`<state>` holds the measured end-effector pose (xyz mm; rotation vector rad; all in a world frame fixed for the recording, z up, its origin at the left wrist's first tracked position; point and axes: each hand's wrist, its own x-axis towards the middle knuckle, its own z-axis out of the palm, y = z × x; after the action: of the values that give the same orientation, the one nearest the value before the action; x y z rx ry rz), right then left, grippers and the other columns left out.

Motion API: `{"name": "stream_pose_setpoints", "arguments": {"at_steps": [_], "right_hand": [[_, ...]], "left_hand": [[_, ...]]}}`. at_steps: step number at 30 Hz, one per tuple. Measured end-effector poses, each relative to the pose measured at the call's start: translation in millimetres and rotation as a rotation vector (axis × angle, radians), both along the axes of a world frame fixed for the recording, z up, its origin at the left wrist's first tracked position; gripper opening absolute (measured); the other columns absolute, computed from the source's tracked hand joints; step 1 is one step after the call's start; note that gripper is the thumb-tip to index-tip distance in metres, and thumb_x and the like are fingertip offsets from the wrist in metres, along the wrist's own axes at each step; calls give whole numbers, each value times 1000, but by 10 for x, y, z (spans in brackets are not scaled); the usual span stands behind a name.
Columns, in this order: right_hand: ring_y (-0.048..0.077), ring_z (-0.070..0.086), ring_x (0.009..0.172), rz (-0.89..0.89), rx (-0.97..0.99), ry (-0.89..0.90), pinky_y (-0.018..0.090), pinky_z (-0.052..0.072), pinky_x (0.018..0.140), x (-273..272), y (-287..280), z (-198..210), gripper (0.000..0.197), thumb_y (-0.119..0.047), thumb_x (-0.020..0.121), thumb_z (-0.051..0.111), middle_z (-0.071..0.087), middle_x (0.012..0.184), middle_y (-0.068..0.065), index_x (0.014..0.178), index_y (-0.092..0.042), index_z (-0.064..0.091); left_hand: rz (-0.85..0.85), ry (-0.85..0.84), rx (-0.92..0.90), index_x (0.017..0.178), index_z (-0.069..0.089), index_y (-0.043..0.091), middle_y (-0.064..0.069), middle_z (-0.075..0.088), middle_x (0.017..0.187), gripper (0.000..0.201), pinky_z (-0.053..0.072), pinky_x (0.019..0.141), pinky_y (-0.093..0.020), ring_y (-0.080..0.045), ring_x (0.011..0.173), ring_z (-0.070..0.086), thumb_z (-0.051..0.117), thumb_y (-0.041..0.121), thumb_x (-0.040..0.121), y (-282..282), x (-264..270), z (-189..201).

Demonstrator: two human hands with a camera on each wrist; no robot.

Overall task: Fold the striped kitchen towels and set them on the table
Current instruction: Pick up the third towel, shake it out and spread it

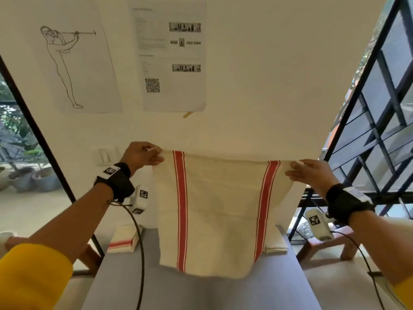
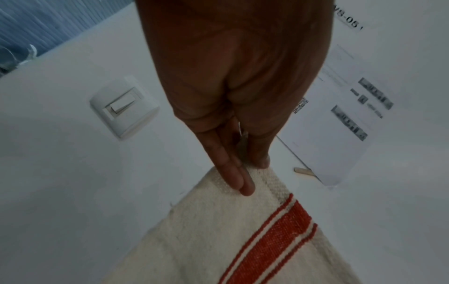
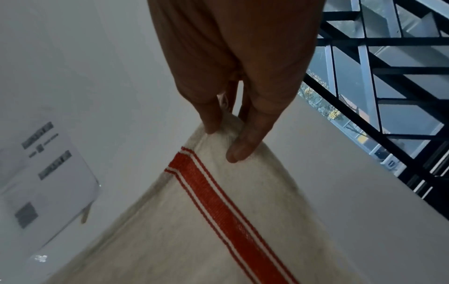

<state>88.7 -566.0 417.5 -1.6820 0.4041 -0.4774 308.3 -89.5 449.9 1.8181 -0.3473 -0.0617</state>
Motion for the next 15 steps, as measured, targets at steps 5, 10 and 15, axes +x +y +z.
{"name": "stream_pose_setpoints", "arguments": {"at_steps": [5,10,15], "right_hand": [[32,77,100,40,40,-121,38,62,90,-487,119,-15,92,-55,56,94,77,107,23,120,6,66],[38,72,110,68,90,-116,36,60,94,-1210,295,-317,34,-15,95,67,74,114,27,121,7,67],[23,77,101,85,-55,53,33,60,92,-2226,608,-959,24,-22,100,65,80,105,10,115,-7,75]], "left_hand": [[-71,-55,-19,112,69,-7,-28,74,102,22,64,84,-33,-32,94,77,66,11,99,178,-409,-78],[-110,-21,68,108,72,-1,-21,77,93,19,65,82,-34,-29,88,78,68,14,98,568,-1112,-369],[-123,64,194,98,76,5,-12,79,89,8,62,73,-24,-22,83,78,71,10,95,826,-2043,-1091]]}}
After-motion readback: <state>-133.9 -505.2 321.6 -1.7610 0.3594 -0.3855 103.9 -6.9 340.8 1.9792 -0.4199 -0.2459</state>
